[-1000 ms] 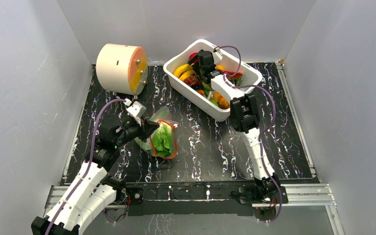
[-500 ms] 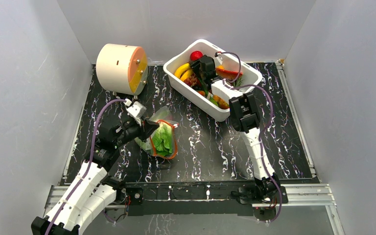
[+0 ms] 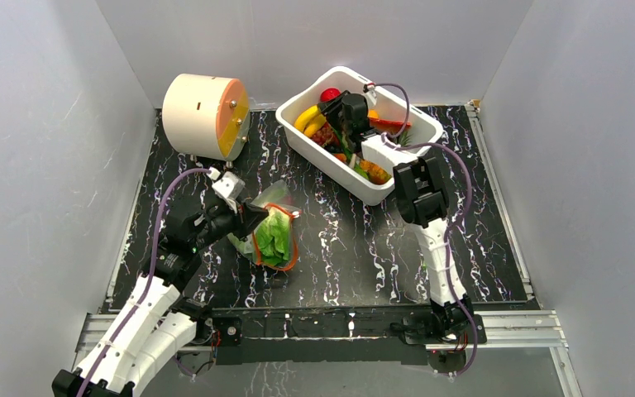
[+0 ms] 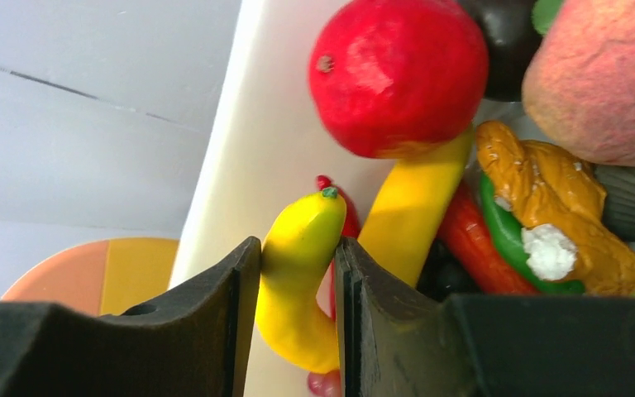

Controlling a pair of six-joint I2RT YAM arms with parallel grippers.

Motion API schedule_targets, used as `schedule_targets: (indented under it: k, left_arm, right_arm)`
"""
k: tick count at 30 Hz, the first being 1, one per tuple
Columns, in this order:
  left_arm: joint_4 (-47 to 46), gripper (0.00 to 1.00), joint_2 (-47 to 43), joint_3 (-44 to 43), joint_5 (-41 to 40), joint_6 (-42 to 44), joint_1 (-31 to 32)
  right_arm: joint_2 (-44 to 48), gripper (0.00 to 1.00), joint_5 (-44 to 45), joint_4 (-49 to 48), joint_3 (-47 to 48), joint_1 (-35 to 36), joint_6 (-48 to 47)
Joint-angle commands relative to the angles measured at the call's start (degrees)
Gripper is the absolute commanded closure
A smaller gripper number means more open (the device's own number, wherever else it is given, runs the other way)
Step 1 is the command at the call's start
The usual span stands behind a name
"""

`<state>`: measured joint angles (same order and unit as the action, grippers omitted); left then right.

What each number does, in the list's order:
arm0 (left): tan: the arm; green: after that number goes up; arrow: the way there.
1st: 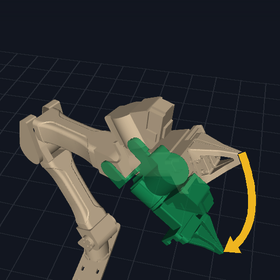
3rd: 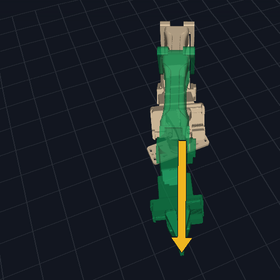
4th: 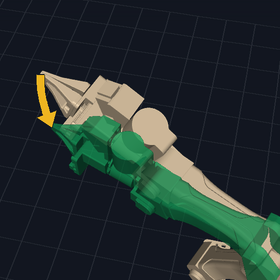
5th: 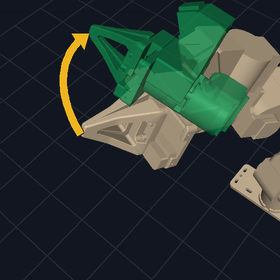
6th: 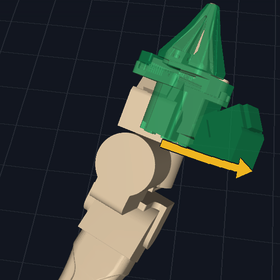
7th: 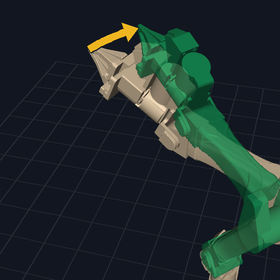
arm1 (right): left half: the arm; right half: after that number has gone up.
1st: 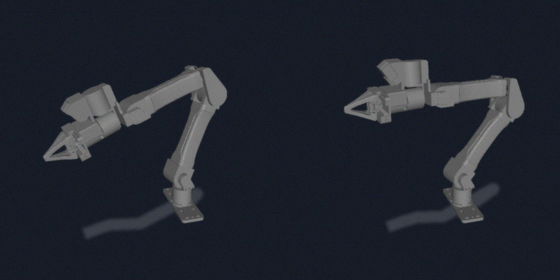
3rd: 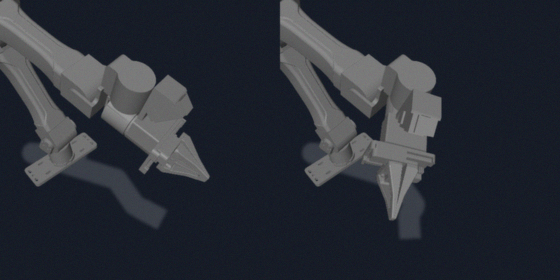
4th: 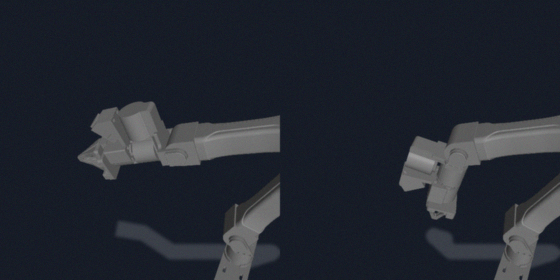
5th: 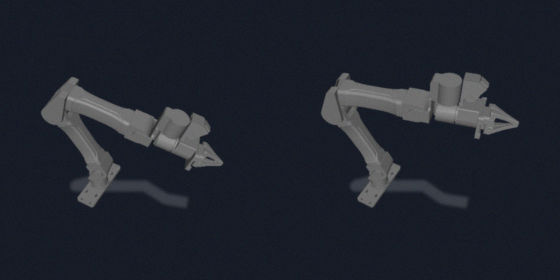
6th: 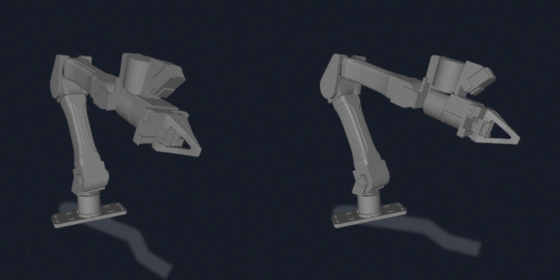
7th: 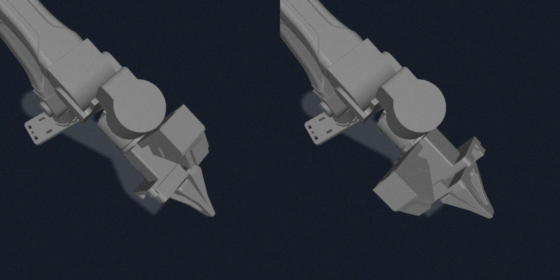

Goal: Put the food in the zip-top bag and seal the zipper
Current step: Pick up the fake fruit from the bin.

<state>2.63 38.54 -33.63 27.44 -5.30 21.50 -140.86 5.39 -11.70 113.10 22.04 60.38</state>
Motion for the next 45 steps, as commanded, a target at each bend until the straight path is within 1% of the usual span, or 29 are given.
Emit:
schedule_targets:
  k: [1, 9, 13, 19, 27, 33, 37, 45]
  left_arm:
    - [-2.99, 1.00, -0.02, -1.91, 1.81, -2.09, 0.08]
    - [-2.62, 1.00, 0.96, -4.31, 2.33, -2.79, 0.06]
    - [-2.94, 1.00, 1.08, -4.89, 2.83, -3.87, 0.04]
    - [-2.57, 1.00, 1.16, -6.04, 2.97, -5.41, 0.05]
    - [-1.78, 1.00, 3.44, -8.07, 3.23, -9.69, 0.00]
    - [-0.17, 1.00, 4.29, -9.45, 2.39, -9.94, 0.04]
    - [0.79, 1.00, 5.07, -10.53, 2.10, -9.97, 0.05]
    - [1.60, 1.00, 6.71, -11.78, 3.52, -12.36, 0.04]
  right_arm:
    - [7.53, 0.75, -2.22, -4.29, -3.02, -0.19, -3.11]
    - [14.16, 0.78, -5.33, -8.20, -10.85, -1.23, -6.23]
    - [17.67, 0.81, -7.41, -11.88, -15.18, -1.65, -8.32]
    - [23.08, 0.82, -10.66, -16.56, -21.05, -2.53, -9.69]
    - [33.10, 0.82, -12.73, -16.29, -28.40, -3.06, -16.28]
    - [43.25, 0.82, -15.70, -14.94, -35.46, -3.15, -22.60]
    - [49.67, 0.83, -19.67, -14.71, -40.70, -3.15, -25.92]
    - [62.06, 0.85, -33.00, -13.40, -49.67, -3.15, -30.34]
